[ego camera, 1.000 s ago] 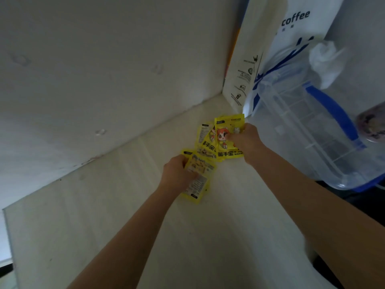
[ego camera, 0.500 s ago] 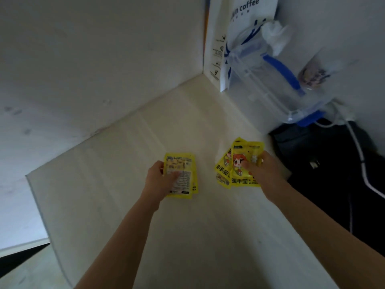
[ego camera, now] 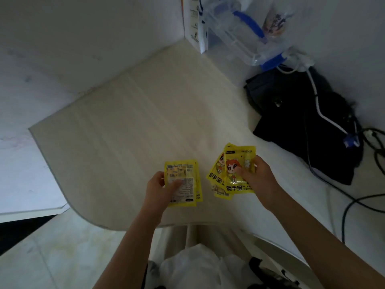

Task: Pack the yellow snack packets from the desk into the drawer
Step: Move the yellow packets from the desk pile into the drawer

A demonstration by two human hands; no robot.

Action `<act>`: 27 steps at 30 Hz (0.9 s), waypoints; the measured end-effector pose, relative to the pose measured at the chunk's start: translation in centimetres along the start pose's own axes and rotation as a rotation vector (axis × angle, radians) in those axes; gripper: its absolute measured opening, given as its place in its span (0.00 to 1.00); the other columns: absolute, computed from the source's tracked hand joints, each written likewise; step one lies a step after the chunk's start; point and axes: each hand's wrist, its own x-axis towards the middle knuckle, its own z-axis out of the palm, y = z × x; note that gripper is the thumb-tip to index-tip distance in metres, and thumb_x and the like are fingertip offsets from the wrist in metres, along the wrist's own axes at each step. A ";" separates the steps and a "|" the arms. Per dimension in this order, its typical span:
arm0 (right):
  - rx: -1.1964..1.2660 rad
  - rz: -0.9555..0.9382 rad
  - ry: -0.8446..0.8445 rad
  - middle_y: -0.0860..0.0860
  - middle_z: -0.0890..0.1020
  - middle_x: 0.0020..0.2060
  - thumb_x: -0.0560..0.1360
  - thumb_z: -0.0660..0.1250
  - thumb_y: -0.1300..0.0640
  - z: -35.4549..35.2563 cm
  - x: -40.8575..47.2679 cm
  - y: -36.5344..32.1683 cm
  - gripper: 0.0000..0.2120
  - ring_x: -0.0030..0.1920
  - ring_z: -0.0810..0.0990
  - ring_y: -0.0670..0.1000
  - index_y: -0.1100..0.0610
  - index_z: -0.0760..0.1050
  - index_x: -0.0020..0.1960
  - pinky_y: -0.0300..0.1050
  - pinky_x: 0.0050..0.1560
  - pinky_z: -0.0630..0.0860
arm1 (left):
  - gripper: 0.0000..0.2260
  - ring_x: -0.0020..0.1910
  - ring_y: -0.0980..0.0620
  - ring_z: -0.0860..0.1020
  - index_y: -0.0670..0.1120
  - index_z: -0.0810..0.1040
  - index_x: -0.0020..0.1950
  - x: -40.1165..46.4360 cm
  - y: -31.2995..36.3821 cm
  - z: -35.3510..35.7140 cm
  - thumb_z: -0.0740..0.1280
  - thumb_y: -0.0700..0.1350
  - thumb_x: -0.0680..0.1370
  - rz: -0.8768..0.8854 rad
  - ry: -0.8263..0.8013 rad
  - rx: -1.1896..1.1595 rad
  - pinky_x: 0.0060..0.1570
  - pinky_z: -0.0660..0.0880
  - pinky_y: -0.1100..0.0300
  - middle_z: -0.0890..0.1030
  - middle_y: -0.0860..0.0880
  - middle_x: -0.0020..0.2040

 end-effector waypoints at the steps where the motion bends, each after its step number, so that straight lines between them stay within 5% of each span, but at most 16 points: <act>1: 0.004 0.002 -0.003 0.53 0.83 0.53 0.72 0.72 0.61 -0.1 -0.9 0.6 0.16 0.54 0.82 0.56 0.54 0.75 0.58 0.61 0.57 0.78 | 0.07 0.40 0.48 0.84 0.42 0.77 0.49 -0.6 -0.5 0.0 0.72 0.41 0.74 -0.004 -0.014 0.003 0.32 0.79 0.60 0.84 0.43 0.46; 13: 0.080 -0.042 0.136 0.51 0.84 0.50 0.73 0.71 0.60 0.4 -13.1 8.5 0.12 0.49 0.84 0.53 0.52 0.75 0.55 0.56 0.50 0.81 | 0.09 0.45 0.42 0.84 0.40 0.77 0.53 -7.0 -5.5 -1.6 0.71 0.40 0.75 0.061 -0.182 -0.011 0.43 0.82 0.49 0.84 0.41 0.48; 18: 0.193 -0.056 0.259 0.52 0.84 0.47 0.71 0.72 0.61 1.2 -19.2 13.1 0.11 0.46 0.84 0.52 0.53 0.75 0.52 0.51 0.46 0.81 | 0.09 0.41 0.47 0.83 0.38 0.77 0.54 -10.8 -8.7 -3.1 0.70 0.40 0.75 0.124 -0.220 0.057 0.34 0.80 0.58 0.84 0.42 0.47; 22: 0.257 -0.108 0.334 0.53 0.84 0.43 0.71 0.71 0.65 2.0 -24.6 16.4 0.11 0.41 0.84 0.48 0.57 0.77 0.52 0.47 0.43 0.80 | 0.06 0.44 0.46 0.84 0.42 0.78 0.52 -14.5 -10.9 -4.5 0.69 0.40 0.76 0.201 -0.320 0.151 0.41 0.82 0.53 0.84 0.44 0.47; 27: 0.321 -0.074 0.433 0.57 0.84 0.48 0.71 0.72 0.64 1.6 -30.9 21.7 0.15 0.46 0.84 0.54 0.60 0.75 0.56 0.51 0.47 0.81 | 0.06 0.45 0.49 0.84 0.47 0.78 0.51 -19.0 -14.6 -4.6 0.70 0.43 0.75 0.259 -0.397 0.319 0.46 0.82 0.48 0.84 0.47 0.47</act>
